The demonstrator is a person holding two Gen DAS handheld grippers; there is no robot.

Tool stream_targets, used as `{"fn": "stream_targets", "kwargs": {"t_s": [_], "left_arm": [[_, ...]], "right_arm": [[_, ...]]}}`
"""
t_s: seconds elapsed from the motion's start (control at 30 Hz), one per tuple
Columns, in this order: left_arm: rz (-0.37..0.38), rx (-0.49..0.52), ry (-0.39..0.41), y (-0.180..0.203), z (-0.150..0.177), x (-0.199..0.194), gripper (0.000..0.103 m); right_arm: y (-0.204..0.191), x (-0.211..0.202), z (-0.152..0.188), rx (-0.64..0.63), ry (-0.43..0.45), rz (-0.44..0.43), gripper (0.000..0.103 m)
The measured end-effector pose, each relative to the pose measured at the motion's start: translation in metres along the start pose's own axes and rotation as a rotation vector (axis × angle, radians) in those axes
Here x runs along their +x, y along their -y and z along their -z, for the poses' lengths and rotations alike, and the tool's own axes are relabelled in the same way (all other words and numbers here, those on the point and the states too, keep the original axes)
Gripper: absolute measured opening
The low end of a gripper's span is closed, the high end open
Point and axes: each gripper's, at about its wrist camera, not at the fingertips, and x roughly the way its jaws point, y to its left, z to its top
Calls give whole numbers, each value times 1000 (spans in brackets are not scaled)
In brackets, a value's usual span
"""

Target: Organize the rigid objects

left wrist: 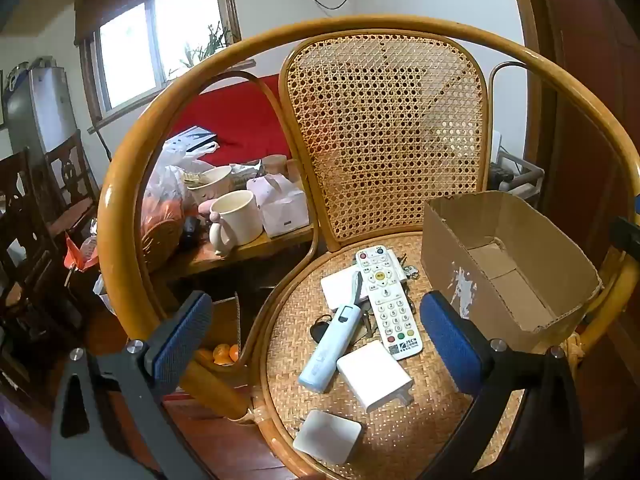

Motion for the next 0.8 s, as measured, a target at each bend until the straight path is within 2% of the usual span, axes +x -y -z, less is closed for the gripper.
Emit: {"fn": "stream_targets", "kwargs": {"t_s": [0.8], "left_arm": [[4,-4,-22,-3,1,3,103]], "right_arm": [[-3,-1,0,-8,-5,5,103]]}}
